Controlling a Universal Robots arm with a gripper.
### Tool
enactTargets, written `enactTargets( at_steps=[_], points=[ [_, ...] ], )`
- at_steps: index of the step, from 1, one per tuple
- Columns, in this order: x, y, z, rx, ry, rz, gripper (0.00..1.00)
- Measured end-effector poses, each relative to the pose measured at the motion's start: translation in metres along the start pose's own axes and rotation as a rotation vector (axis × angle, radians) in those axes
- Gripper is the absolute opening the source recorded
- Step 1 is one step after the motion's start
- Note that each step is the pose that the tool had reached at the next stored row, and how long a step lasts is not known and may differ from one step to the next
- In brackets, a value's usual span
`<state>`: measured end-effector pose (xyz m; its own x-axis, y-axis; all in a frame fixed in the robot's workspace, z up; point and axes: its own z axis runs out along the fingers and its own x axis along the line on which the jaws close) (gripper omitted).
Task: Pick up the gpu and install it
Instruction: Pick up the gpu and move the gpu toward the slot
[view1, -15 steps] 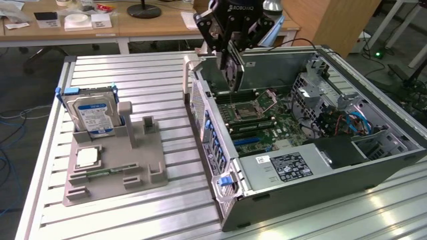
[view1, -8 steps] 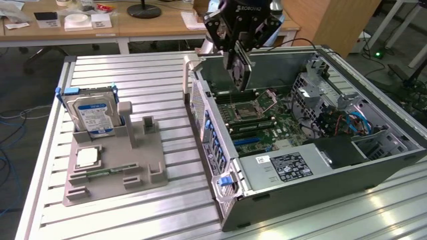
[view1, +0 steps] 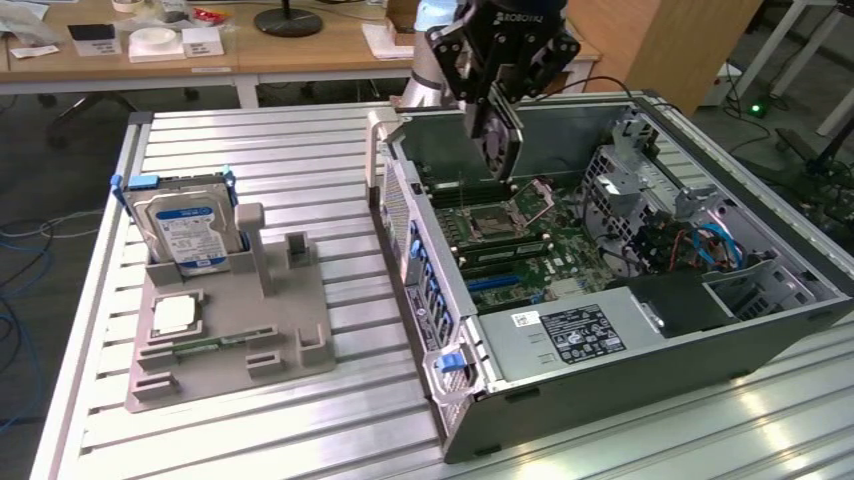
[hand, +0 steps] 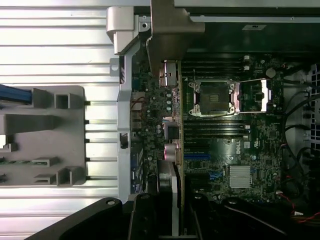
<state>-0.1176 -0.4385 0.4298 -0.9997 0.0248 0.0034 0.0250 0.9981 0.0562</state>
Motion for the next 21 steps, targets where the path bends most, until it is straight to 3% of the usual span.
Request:
enactTargets(
  at_steps=[21],
  points=[
    [-0.045, 0.001, 0.0017, 0.0, 0.0, 0.0, 0.28]
  ],
)
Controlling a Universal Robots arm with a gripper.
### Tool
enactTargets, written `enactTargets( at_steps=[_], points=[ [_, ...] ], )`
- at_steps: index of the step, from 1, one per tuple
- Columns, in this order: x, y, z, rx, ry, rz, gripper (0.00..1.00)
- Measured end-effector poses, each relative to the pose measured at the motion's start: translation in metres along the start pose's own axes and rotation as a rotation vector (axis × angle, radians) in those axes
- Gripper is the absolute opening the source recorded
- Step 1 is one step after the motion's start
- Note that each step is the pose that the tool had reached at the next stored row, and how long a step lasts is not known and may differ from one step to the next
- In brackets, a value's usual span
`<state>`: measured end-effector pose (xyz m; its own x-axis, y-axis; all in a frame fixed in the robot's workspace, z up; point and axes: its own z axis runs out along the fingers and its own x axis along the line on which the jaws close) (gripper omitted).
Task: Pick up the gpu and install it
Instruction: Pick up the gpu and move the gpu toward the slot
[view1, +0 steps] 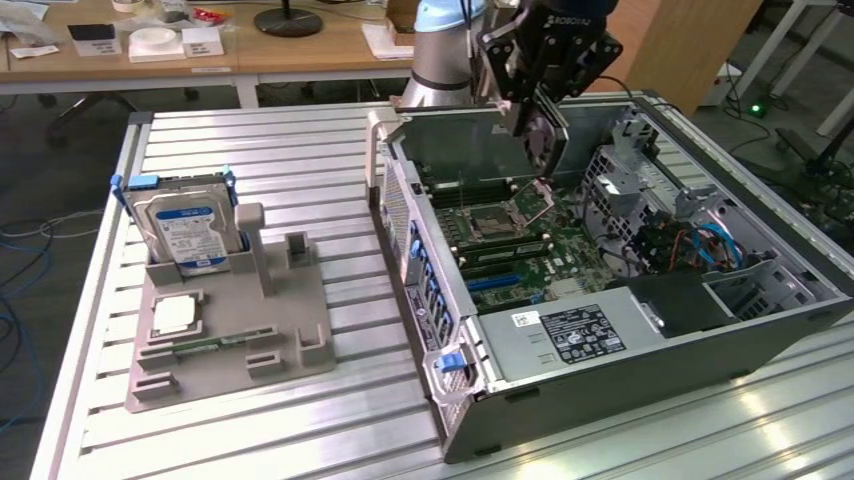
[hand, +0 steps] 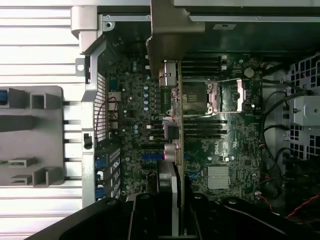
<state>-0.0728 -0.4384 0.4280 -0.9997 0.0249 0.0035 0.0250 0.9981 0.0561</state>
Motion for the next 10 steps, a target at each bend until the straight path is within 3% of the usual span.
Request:
enactTargets(
  at_steps=[10],
  points=[
    [-0.025, 0.0006, 0.0009, 0.0, 0.0, 0.0, 0.28]
  ],
)
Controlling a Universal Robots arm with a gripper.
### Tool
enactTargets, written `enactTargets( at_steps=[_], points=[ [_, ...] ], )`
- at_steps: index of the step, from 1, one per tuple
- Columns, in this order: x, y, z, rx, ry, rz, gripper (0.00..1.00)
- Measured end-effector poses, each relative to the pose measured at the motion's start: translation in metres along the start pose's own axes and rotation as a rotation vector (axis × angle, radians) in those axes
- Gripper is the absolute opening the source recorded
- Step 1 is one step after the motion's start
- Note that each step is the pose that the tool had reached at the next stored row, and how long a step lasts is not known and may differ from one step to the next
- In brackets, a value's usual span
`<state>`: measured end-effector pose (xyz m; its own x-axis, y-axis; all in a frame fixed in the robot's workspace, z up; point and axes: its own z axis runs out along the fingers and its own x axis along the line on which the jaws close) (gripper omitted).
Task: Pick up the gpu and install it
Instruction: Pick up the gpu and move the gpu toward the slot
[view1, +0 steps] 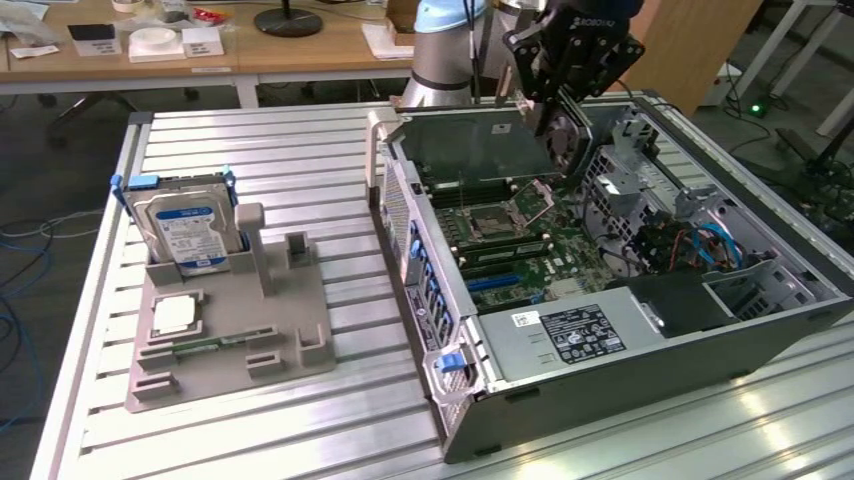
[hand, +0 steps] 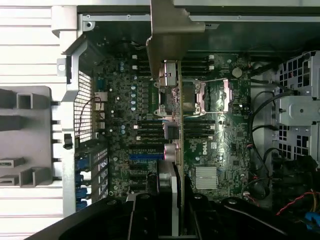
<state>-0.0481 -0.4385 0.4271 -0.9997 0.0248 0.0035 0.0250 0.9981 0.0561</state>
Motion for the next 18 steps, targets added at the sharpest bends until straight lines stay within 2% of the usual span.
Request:
enactTargets(
  at_steps=[12, 18],
  points=[
    [-0.032, 0.0007, 0.001, 0.0, 0.0, 0.0, 0.28],
    [-0.034, 0.0008, 0.0011, 0.0, 0.0, 0.0, 0.28]
  ],
)
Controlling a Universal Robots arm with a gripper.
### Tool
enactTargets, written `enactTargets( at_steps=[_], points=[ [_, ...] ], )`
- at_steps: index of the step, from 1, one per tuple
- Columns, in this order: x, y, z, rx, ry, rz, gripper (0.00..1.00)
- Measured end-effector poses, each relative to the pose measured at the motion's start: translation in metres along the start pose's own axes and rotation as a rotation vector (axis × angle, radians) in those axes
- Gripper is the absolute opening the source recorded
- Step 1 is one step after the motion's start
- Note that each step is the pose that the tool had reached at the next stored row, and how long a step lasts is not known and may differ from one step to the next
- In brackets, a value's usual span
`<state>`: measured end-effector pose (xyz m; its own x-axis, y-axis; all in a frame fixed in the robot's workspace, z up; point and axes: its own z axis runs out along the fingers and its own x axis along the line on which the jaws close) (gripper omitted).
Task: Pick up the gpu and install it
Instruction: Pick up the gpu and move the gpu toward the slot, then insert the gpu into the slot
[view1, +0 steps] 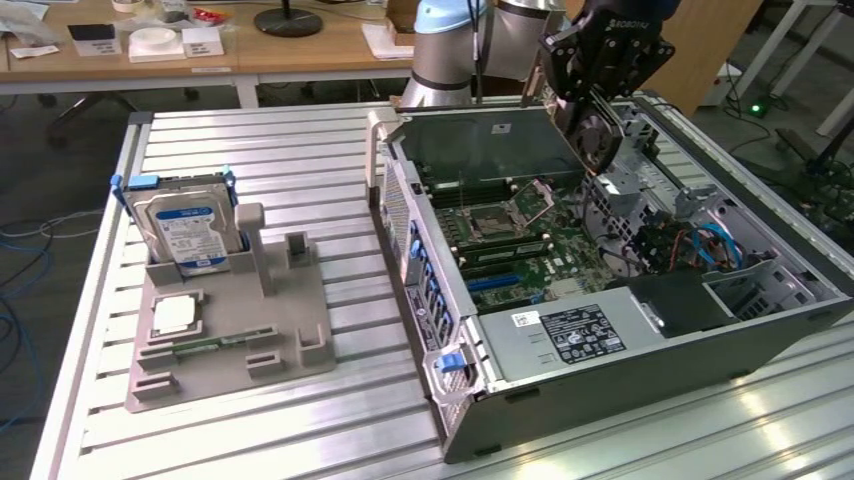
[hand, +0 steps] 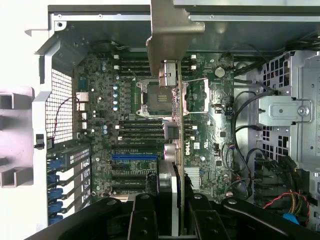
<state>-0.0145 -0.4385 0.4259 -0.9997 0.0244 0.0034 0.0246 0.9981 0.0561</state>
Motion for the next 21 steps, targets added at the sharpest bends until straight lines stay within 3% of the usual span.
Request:
enactTargets(
  at_steps=[12, 15, 21],
  points=[
    [0.0, 0.0, 0.0, 0.0, 0.0, 0.0, 0.28],
    [0.0, 0.0, 0.0, 0.0003, 0.0081, -0.144, 0.28],
    [0.0, 0.0, 0.0, 0.0006, 0.0138, -0.246, 0.28]
  ],
)
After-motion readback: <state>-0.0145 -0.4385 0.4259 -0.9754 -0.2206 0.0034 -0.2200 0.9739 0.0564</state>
